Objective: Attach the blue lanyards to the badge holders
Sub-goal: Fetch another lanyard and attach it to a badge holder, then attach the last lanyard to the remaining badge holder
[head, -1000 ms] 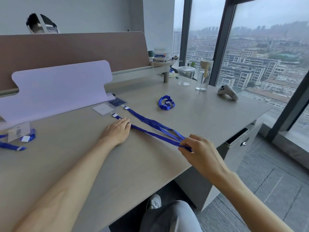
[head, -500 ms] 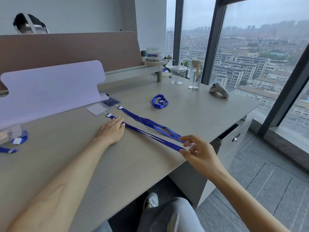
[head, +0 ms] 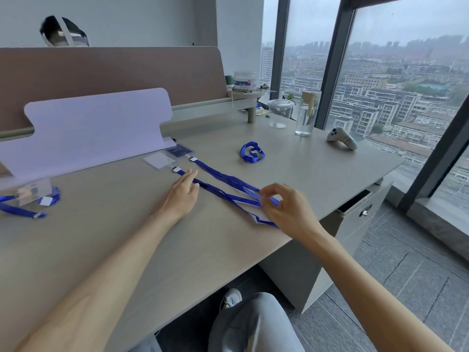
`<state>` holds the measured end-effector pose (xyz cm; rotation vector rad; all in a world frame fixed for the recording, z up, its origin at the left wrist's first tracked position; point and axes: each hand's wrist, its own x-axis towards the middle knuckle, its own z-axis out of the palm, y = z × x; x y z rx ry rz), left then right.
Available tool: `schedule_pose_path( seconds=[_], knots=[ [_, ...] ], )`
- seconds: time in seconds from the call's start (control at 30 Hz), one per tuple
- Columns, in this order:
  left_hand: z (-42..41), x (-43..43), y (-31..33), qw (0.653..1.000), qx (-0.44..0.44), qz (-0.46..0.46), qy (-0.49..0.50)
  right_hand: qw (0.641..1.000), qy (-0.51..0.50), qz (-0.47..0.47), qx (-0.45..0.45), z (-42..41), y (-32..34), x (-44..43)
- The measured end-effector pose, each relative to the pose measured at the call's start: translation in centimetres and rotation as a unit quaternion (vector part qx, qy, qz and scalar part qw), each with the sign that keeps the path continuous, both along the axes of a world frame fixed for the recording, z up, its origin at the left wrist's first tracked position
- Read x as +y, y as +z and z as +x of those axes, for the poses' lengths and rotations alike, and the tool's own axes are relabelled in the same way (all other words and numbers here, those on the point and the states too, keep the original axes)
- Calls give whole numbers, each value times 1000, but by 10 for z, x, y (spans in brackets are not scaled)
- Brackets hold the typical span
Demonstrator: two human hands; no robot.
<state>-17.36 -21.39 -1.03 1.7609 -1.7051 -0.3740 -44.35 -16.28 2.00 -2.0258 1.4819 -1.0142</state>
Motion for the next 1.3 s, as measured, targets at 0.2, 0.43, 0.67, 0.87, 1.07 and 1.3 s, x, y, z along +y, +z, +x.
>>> schedule_pose_path(
  seconds=[0.2, 0.43, 0.67, 0.87, 1.07, 1.3],
  knots=[
    [15, 33, 7, 995, 99, 7, 24, 998, 50, 22, -24, 69, 7, -16],
    [71, 85, 12, 985, 154, -32, 74, 987, 150, 40, -42, 167, 2, -23],
    [165, 132, 0, 955, 168, -82, 230, 970, 239, 40, 15, 287, -16, -22],
    [221, 124, -4, 952, -33, -65, 298, 966, 245, 6, 87, 356, -28, -43],
    [267, 93, -4, 941, -118, 28, 316, 964, 247, -19, 99, 366, -37, -55],
    [240, 123, -6, 958, -151, -42, 240, 963, 256, -20, 81, 364, -37, -52]
  ],
)
